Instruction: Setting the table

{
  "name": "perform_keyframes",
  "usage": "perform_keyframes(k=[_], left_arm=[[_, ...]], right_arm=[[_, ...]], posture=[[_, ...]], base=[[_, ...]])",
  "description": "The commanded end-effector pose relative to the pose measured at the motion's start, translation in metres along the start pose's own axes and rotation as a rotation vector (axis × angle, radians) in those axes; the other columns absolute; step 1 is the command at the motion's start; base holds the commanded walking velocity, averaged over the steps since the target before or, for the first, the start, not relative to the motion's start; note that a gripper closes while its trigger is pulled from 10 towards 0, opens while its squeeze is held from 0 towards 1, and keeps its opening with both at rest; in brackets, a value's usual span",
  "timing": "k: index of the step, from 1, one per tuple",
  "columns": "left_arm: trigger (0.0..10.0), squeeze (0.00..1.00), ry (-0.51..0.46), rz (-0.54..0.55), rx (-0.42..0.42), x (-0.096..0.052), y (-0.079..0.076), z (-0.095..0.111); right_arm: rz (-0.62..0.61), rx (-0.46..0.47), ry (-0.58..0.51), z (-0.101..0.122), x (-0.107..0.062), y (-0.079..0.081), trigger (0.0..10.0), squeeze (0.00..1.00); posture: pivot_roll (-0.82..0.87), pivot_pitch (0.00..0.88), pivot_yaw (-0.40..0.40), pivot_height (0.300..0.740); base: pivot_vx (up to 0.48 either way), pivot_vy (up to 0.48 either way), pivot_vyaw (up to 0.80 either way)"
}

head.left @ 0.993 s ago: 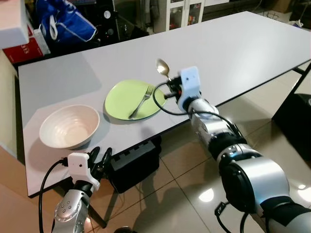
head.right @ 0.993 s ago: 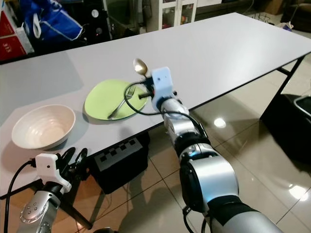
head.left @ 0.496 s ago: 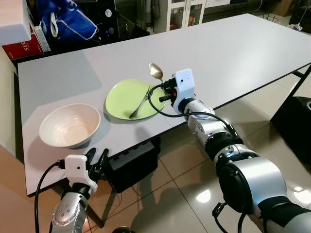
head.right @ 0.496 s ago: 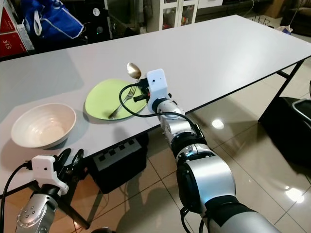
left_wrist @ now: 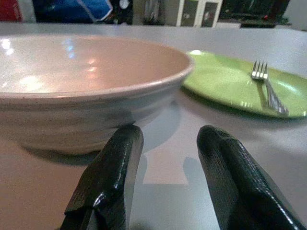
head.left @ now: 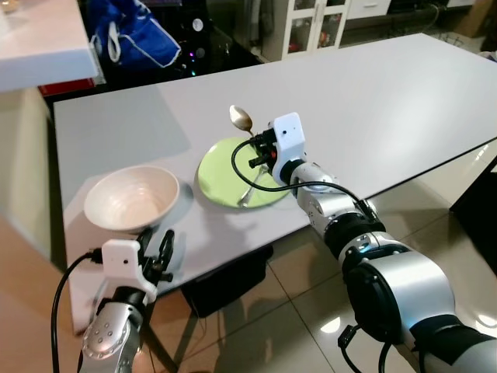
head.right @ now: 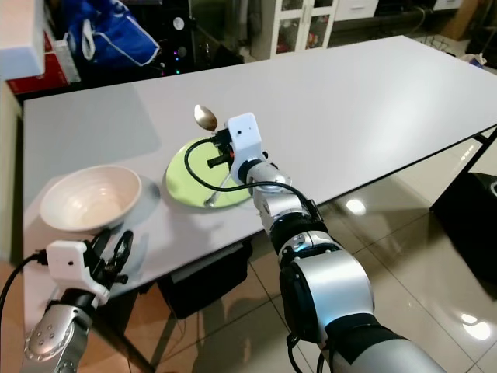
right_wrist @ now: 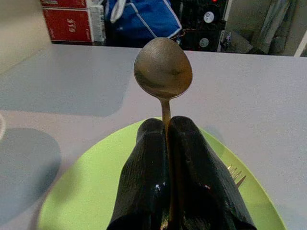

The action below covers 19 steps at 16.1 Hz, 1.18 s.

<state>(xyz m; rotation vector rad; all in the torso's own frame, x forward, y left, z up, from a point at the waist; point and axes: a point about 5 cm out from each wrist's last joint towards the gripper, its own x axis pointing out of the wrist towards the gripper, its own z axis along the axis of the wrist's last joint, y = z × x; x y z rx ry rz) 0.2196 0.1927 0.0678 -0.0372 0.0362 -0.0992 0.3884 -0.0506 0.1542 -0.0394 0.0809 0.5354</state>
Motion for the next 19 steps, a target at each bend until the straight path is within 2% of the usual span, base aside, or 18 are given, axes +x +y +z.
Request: perform_keyframes(k=[1, 4, 7, 12, 16, 19], left_arm=[[10.0, 0.0, 0.007, -0.015, 0.003, 0.0, -0.005, 0.001], [10.0, 0.0, 0.025, -0.014, 0.003, 0.0, -0.005, -0.001], [10.0, 0.0, 0.058, -0.01, 0.002, 0.001, 0.0, -0.018], [10.0, 0.0, 0.089, 0.0, 0.003, -0.001, 0.008, -0.033], [10.0, 0.0, 0.121, 0.01, 0.008, -0.003, 0.016, -0.054], [10.0, 0.0, 0.128, 0.016, 0.013, -0.003, 0.019, -0.057]], right_arm=[[-0.001, -0.008, 0.017, -0.001, -0.001, -0.003, 10.0, 0.0], [-0.013, -0.002, 0.04, -0.005, -0.001, -0.003, 10.0, 0.0], [-0.047, 0.005, 0.082, -0.011, -0.003, -0.007, 10.0, 0.0], [-0.057, 0.027, 0.093, -0.012, -0.003, -0.008, 10.0, 0.0], [-0.053, 0.026, 0.1, -0.012, -0.003, -0.007, 10.0, 0.0], [-0.049, 0.027, 0.1, -0.012, -0.003, -0.007, 10.0, 0.0]], posture=[[0.17, 0.0, -0.004, 0.74], [0.17, 0.0, -0.002, 0.74], [0.17, 0.0, -0.005, 0.74], [0.18, 0.0, -0.005, 0.74], [0.18, 0.0, -0.008, 0.74], [0.18, 0.0, -0.01, 0.74]], base=[[0.0, 0.0, 0.0], [0.0, 0.0, 0.0], [0.0, 0.0, 0.0], [0.0, 0.0, 0.0], [0.0, 0.0, 0.0], [0.0, 0.0, 0.0]])
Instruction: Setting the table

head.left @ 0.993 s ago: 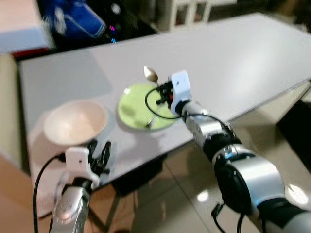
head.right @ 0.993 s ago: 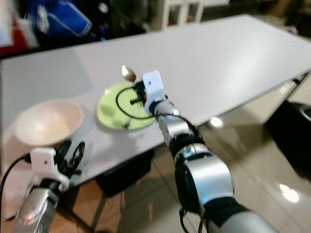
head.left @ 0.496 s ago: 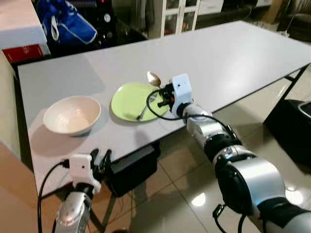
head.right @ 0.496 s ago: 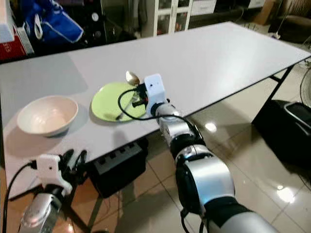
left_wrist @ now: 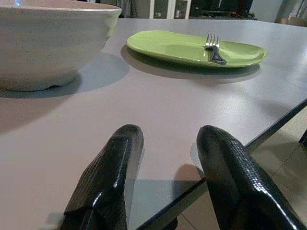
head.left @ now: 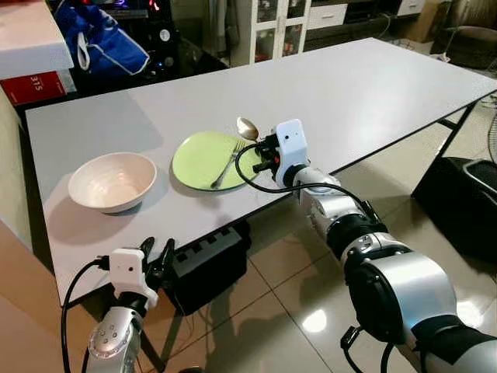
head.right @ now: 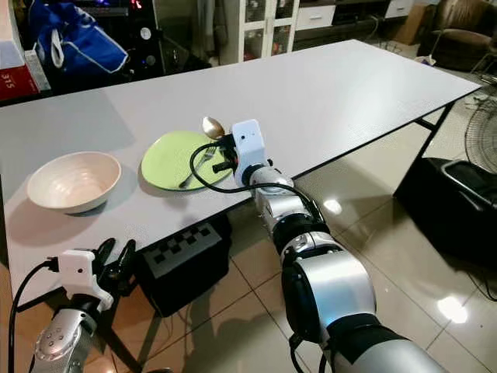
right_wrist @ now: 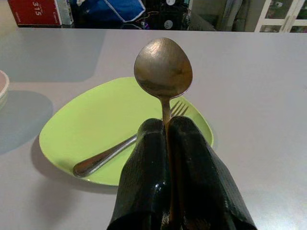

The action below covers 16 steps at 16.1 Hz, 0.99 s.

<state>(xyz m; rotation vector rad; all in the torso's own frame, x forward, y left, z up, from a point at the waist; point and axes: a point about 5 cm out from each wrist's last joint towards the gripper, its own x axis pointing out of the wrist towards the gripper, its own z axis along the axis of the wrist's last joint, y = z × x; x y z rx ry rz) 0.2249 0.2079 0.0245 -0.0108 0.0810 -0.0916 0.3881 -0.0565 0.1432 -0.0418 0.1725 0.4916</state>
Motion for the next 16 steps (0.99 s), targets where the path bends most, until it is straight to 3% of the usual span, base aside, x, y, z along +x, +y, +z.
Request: perform_keyframes(k=[1, 4, 8, 9, 16], left_arm=[[10.0, 0.0, 0.081, 0.006, -0.01, -0.008, 0.002, -0.015], [10.0, 0.0, 0.086, -0.001, 0.047, -0.007, 0.005, -0.02], [10.0, 0.0, 0.054, 0.008, 0.033, -0.006, 0.002, -0.015], [10.0, 0.0, 0.054, 0.009, 0.044, -0.006, 0.002, -0.014], [10.0, 0.0, 0.048, -0.004, 0.093, 0.0, -0.009, -0.003]], right_arm=[[-0.007, 0.003, 0.012, -0.001, -0.001, -0.002, 10.0, 0.0], [-0.002, 0.0, 0.011, -0.001, 0.0, -0.001, 10.0, 0.0], [0.004, -0.012, 0.007, -0.002, 0.0, 0.001, 10.0, 0.0], [0.008, -0.054, 0.007, -0.002, 0.0, 0.002, 10.0, 0.0], [0.039, -0.074, 0.002, -0.005, -0.001, 0.005, 10.0, 0.0]], posture=[[0.18, 0.0, -0.01, 0.74], [0.18, 0.0, -0.009, 0.74], [0.18, 0.0, -0.007, 0.74], [0.18, 0.0, -0.007, 0.74], [0.17, 0.0, 0.0, 0.74]], base=[[0.0, 0.0, 0.0], [0.0, 0.0, 0.0], [0.324, -0.336, 0.0], [0.345, -0.33, 0.77], [0.345, -0.33, 0.79]])
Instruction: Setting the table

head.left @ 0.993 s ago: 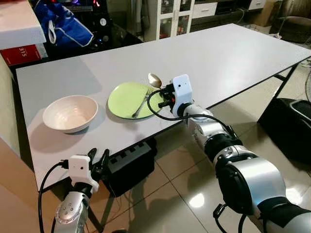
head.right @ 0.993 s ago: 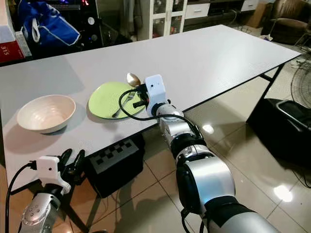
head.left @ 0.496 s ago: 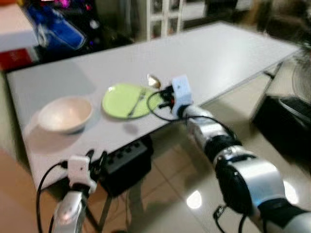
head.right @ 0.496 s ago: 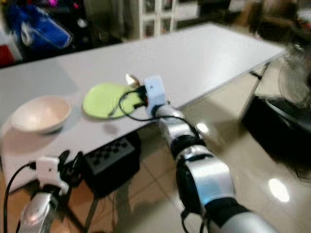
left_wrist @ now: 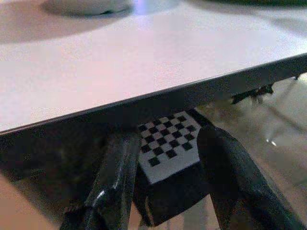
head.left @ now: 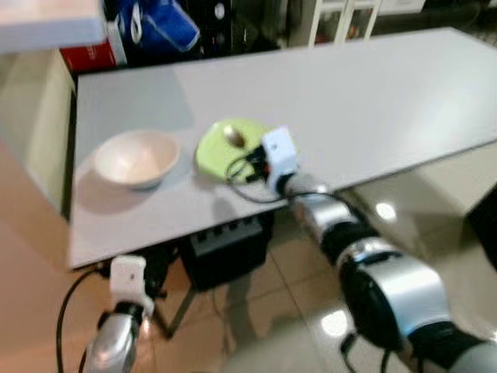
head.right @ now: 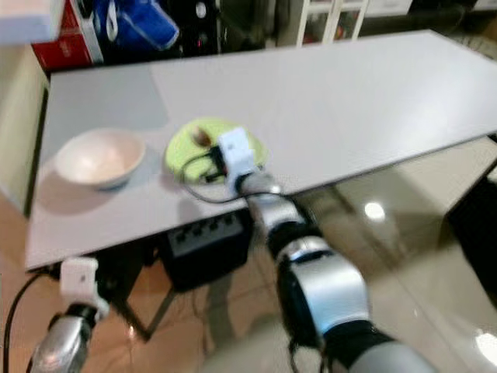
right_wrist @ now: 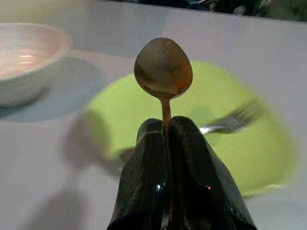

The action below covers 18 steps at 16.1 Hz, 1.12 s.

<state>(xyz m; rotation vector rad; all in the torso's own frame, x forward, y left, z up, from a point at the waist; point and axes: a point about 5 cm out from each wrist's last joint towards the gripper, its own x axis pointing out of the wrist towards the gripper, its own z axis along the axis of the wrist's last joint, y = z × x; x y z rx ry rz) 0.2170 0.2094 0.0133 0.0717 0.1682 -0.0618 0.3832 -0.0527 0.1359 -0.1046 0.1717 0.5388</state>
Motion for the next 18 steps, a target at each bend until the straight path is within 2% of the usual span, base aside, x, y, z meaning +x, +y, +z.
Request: perform_keyframes(k=[1, 3, 5, 8, 12, 18], left_arm=[[10.0, 0.0, -0.047, -0.034, 0.017, 0.006, -0.01, 0.013], [10.0, 0.0, -0.056, -0.033, 0.02, 0.004, -0.012, 0.019], [10.0, 0.0, -0.073, -0.031, 0.016, 0.002, -0.013, 0.028], [10.0, 0.0, -0.097, -0.015, 0.013, 0.0, -0.015, 0.045], [10.0, 0.0, -0.123, -0.011, 0.002, -0.002, -0.019, 0.067], [10.0, 0.0, -0.108, -0.008, -0.005, -0.006, -0.026, 0.08]], right_arm=[[-0.004, -0.011, -0.012, 0.003, 0.0, -0.001, 10.0, 0.0], [-0.016, -0.002, -0.007, 0.002, 0.0, -0.002, 10.0, 0.0], [0.02, -0.048, -0.004, 0.001, 0.0, 0.002, 10.0, 0.0], [0.002, -0.037, -0.002, 0.001, 0.0, 0.001, 10.0, 0.0], [-0.02, -0.011, -0.004, 0.0, -0.001, -0.002, 10.0, 0.0], [-0.009, -0.038, 0.015, -0.003, -0.001, -0.001, 10.0, 0.0]], posture=[[0.17, 0.0, 0.0, 0.74], [0.18, 0.0, 0.0, 0.74], [0.17, 0.0, -0.003, 0.74], [0.18, 0.0, -0.004, 0.74], [0.17, 0.0, -0.003, 0.74], [0.17, 0.0, -0.003, 0.74]], base=[[0.345, -0.33, 0.79], [0.345, -0.33, 0.78], [0.343, -0.332, 0.79], [0.359, -0.315, 0.77], [0.105, 0.0, 0.0], [0.0, 0.0, 0.0]])
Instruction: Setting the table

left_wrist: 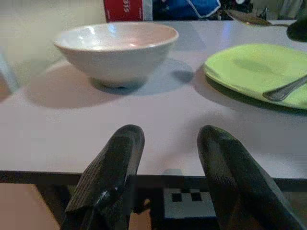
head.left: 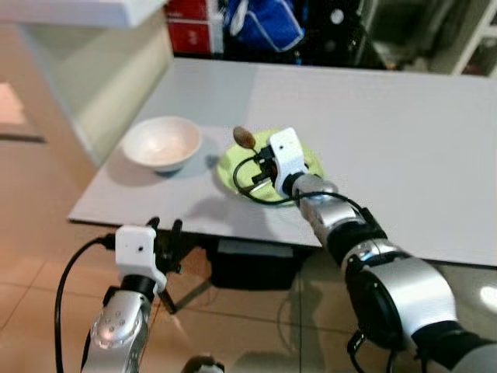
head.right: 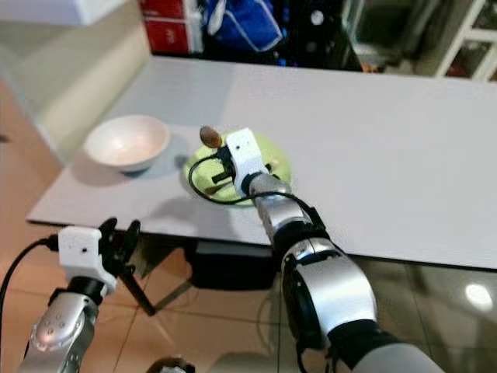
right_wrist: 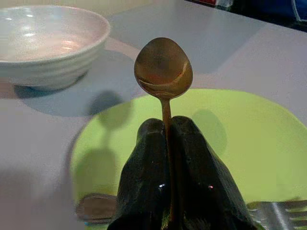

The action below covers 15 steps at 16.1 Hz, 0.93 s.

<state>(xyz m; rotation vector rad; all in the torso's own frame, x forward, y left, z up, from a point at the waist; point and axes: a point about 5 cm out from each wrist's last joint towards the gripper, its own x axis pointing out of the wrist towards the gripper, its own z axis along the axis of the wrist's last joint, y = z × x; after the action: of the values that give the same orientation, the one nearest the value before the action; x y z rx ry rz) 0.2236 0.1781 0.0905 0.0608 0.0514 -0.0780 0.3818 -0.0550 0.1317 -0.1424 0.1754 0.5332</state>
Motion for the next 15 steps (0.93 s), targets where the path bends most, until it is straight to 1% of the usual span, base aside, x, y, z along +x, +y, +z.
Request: perform_keyframes(k=[1, 4, 6, 8, 10, 12, 15], left_arm=[[10.0, 0.0, 0.011, 0.004, 0.002, -0.001, 0.0, 0.001], [10.0, 0.0, 0.019, 0.007, 0.005, -0.002, 0.0, 0.004], [10.0, 0.0, 0.027, 0.01, 0.008, -0.003, 0.001, 0.004], [10.0, 0.0, 0.033, 0.012, 0.01, -0.002, 0.003, 0.003], [10.0, 0.0, 0.043, 0.013, 0.011, -0.002, 0.005, -0.001], [10.0, 0.0, 0.052, 0.014, 0.011, -0.002, 0.007, -0.006], [10.0, 0.0, 0.054, 0.014, 0.011, -0.002, 0.007, -0.007]], right_arm=[[-0.002, -0.005, 0.003, 0.001, 0.0, -0.001, 10.0, 0.0], [-0.014, -0.016, 0.019, -0.001, 0.0, -0.001, 10.0, 0.0], [-0.058, -0.022, 0.035, -0.003, -0.001, -0.005, 10.0, 0.0], [-0.14, -0.052, 0.061, -0.005, -0.003, -0.014, 10.0, 0.0], [-0.169, -0.058, 0.08, -0.008, -0.004, -0.018, 10.0, 0.0], [-0.182, -0.057, 0.09, -0.01, -0.005, -0.02, 10.0, 0.0], [-0.185, -0.057, 0.092, -0.01, -0.005, -0.02, 10.0, 0.0]], posture=[[0.17, 0.0, -0.003, 0.74], [0.17, 0.0, -0.002, 0.74], [0.18, 0.0, -0.002, 0.74], [0.18, 0.0, -0.001, 0.74], [0.18, 0.0, -0.001, 0.74], [0.18, 0.0, -0.001, 0.74], [0.18, 0.0, -0.001, 0.74]], base=[[0.0, 0.0, 0.0], [0.0, 0.0, 0.0], [0.0, 0.0, 0.0], [0.0, 0.0, 0.0], [0.0, 0.0, 0.0], [0.0, 0.0, 0.0], [0.0, 0.0, 0.0]])
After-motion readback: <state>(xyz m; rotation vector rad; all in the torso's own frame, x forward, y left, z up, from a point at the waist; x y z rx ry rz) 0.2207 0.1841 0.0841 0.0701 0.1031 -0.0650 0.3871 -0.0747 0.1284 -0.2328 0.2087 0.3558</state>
